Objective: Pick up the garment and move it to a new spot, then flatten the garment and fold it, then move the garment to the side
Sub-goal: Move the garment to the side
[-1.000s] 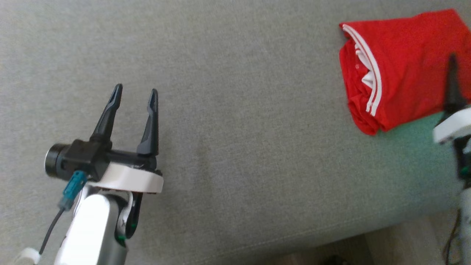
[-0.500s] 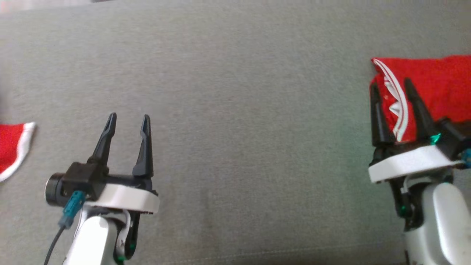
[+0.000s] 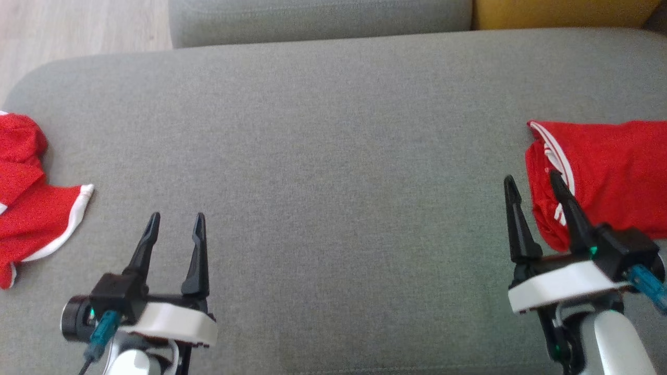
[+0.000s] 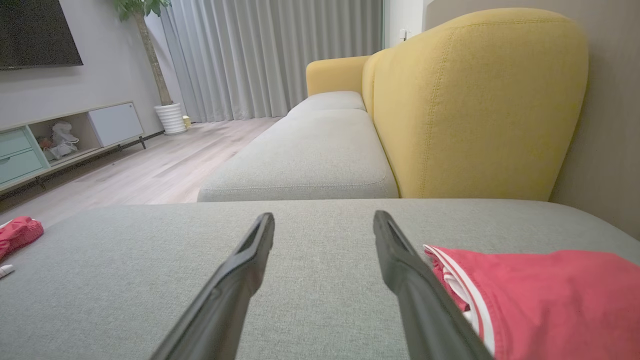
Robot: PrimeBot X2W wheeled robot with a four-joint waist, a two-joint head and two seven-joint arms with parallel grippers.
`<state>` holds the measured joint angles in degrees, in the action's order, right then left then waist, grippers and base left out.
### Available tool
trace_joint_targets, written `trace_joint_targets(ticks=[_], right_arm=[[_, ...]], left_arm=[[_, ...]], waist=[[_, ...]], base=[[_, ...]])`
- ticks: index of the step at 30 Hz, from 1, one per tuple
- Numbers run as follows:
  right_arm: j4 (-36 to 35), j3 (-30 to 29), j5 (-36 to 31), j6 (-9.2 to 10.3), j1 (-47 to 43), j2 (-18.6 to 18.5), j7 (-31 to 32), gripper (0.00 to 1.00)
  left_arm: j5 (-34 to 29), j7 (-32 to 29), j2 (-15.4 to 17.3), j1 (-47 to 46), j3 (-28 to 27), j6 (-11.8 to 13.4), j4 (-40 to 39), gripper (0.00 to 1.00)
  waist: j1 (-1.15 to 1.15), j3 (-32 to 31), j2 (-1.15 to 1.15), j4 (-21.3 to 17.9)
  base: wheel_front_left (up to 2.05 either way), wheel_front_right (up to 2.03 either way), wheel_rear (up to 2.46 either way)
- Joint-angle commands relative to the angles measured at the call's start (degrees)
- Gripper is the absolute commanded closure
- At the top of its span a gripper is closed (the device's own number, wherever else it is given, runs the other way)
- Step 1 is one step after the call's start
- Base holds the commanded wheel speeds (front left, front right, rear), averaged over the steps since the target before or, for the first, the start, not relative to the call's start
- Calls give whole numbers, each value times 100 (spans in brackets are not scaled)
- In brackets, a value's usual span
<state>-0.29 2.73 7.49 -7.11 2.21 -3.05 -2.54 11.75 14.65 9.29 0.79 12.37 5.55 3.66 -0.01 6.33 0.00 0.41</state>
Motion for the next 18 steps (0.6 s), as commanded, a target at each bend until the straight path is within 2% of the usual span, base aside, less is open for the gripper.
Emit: trace_joint_targets(ticks=[1, 18], right_arm=[[-268, 66, -23, -37, -38, 6, -63, 0], [-487, 15, -33, -37, -606, 16, 158, 0]], left_arm=[[50, -1, 127, -65, -195, 54, -209, 0], [114, -107, 179, 414, -139, 183, -298, 0]], waist=[[1, -132, 0, 10], [1, -503, 0, 24]], base=[[0, 0, 0], [0, 0, 0]])
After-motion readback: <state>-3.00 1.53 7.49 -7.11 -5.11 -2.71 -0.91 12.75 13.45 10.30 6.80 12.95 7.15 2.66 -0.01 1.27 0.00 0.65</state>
